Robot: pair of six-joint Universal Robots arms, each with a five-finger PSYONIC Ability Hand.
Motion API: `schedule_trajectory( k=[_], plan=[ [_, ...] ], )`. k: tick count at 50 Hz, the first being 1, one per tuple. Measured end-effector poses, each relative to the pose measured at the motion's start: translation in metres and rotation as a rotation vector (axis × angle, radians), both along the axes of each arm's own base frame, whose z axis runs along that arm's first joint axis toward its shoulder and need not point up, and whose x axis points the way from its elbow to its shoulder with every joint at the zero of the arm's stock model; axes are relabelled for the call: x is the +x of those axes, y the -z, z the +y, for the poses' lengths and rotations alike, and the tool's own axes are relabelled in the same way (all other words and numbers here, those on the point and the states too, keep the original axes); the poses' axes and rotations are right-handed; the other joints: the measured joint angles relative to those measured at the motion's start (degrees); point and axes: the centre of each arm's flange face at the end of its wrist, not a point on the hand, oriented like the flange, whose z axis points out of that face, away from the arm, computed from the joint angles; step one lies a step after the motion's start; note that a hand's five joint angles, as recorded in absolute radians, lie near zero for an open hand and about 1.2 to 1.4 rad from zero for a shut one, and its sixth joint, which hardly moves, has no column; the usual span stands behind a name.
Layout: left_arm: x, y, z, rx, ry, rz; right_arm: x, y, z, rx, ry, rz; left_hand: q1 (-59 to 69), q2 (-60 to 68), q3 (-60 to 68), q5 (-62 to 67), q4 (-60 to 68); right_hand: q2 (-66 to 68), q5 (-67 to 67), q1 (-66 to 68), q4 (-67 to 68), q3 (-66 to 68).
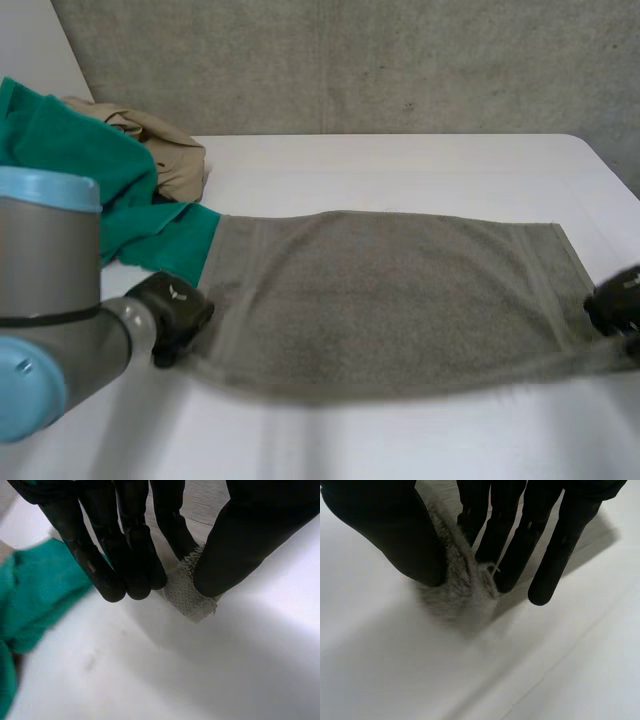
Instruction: Fold the laundry.
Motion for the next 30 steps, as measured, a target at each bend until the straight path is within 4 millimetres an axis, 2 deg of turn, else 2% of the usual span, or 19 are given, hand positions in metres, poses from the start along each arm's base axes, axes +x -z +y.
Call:
schedule_trajectory(
  k=[4, 7, 10, 14, 16, 17, 19, 25, 26, 27, 29, 30],
  plan=[
    [-0.021, -0.006, -0.044, -0.113, -0.030, 0.063, 0.012, 0.008, -0.042, -0.188, 0.060, -0.060, 0.0, 0.0, 0.0, 0.0, 0.0, 0.0, 0.0, 0.0, 0.0, 0.0],
    [-0.034, -0.009, -0.071, -0.177, -0.052, 0.107, 0.019, 0.013, -0.065, -0.281, 0.091, -0.095, 0.0, 0.0, 0.0, 0.0, 0.0, 0.0, 0.0, 0.0, 0.0, 0.0],
    [-0.049, -0.012, -0.106, -0.258, -0.086, 0.158, 0.029, 0.020, -0.092, -0.385, 0.122, -0.124, 0.0, 0.0, 0.0, 0.4, 0.0, 0.0, 0.0, 0.0, 0.0, 0.0],
    [-0.062, -0.010, -0.139, -0.338, -0.120, 0.196, 0.038, 0.031, -0.118, -0.493, 0.146, -0.129, 0.0, 0.0, 0.0, 0.4, 0.0, 0.0, 0.0, 0.0, 0.0, 0.0],
    [-0.064, -0.010, -0.143, -0.349, -0.123, 0.201, 0.039, 0.033, -0.121, -0.507, 0.149, -0.127, 0.0, 0.0, 0.0, 0.4, 0.0, 0.0, 0.0, 0.0, 0.0, 0.0],
    [-0.071, -0.008, -0.158, -0.390, -0.128, 0.217, 0.044, 0.039, -0.133, -0.556, 0.154, -0.120, 0.0, 0.0, 0.0, 0.4, 0.0, 0.0, 0.0, 0.0, 0.0, 0.0],
    [-0.077, -0.005, -0.168, -0.421, -0.123, 0.228, 0.049, 0.046, -0.142, -0.593, 0.156, -0.112, 0.0, 0.0, 0.0, 0.4, 0.0, 0.0, 0.0, 0.0, 0.0, 0.0],
    [-0.089, 0.006, -0.185, -0.486, -0.094, 0.243, 0.059, 0.060, -0.160, -0.654, 0.162, -0.092, 0.0, 0.0, 0.0, 0.4, 0.0, 0.0, 0.0, 0.0, 0.0, 0.0],
    [-0.090, 0.008, -0.187, -0.495, -0.090, 0.245, 0.060, 0.063, -0.163, -0.662, 0.165, -0.088, 0.0, 0.0, 0.0, 0.4, 0.0, -2.7, -2.7, -3.3, -2.8, -2.8],
    [-0.092, 0.011, -0.189, -0.503, -0.087, 0.246, 0.062, 0.067, -0.166, -0.670, 0.168, -0.084, -0.2, -0.3, -0.3, 0.3, -0.2, -13.9, -13.7, -14.4, -13.6, -13.7],
    [-0.093, 0.015, -0.190, -0.511, -0.084, 0.247, 0.064, 0.071, -0.169, -0.675, 0.170, -0.078, -11.1, -12.0, -11.6, -10.0, -12.1, -29.6, -29.2, -29.9, -28.5, -28.8],
    [-0.094, 0.016, -0.190, -0.513, -0.083, 0.247, 0.064, 0.073, -0.170, -0.676, 0.171, -0.076, -11.7, -12.6, -12.2, -10.6, -12.7, -36.5, -35.1, -35.8, -35.2, -35.6]
  ],
)
